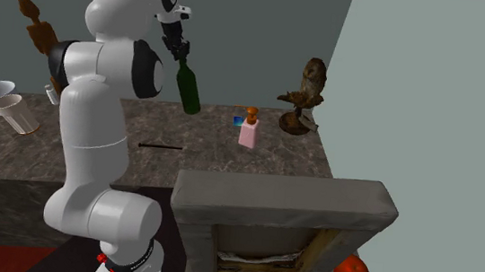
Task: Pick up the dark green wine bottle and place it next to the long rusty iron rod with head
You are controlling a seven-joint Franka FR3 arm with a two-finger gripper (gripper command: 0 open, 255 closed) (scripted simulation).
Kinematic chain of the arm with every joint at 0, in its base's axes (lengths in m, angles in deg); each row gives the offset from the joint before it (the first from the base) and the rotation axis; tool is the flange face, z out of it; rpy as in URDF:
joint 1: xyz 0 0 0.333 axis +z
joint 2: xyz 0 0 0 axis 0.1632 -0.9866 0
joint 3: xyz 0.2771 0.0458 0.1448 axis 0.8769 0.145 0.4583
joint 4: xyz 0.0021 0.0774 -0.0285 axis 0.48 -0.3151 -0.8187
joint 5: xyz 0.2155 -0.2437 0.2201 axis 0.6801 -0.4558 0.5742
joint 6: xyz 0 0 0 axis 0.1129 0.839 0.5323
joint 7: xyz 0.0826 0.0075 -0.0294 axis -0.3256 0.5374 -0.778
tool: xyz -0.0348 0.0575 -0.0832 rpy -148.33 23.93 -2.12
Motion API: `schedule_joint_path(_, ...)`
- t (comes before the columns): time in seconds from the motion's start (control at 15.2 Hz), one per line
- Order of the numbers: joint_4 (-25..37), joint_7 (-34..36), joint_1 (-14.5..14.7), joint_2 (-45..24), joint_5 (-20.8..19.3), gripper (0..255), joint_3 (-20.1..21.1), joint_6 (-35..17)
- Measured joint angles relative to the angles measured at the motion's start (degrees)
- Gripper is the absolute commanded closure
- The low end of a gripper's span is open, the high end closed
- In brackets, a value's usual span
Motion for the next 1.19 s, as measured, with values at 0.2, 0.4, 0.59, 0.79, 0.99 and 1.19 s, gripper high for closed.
schedule_joint_path(0.2,9.7,2.8,3.4,-5.9,-1.2,255,0.5,4.2)
schedule_joint_path(0.4,14.7,4.4,5.4,-9.6,-1.9,255,0.7,5.7)
schedule_joint_path(0.59,11.1,5.0,5.3,-8.8,-1.9,255,0.8,2.9)
schedule_joint_path(0.79,6.9,5.3,4.9,-7.7,-1.8,255,0.8,-0.1)
schedule_joint_path(0.99,4.3,5.6,4.7,-7.6,-1.9,255,0.8,-2.6)
schedule_joint_path(1.19,1.8,5.9,4.6,-7.4,-1.9,255,0.8,-4.8)
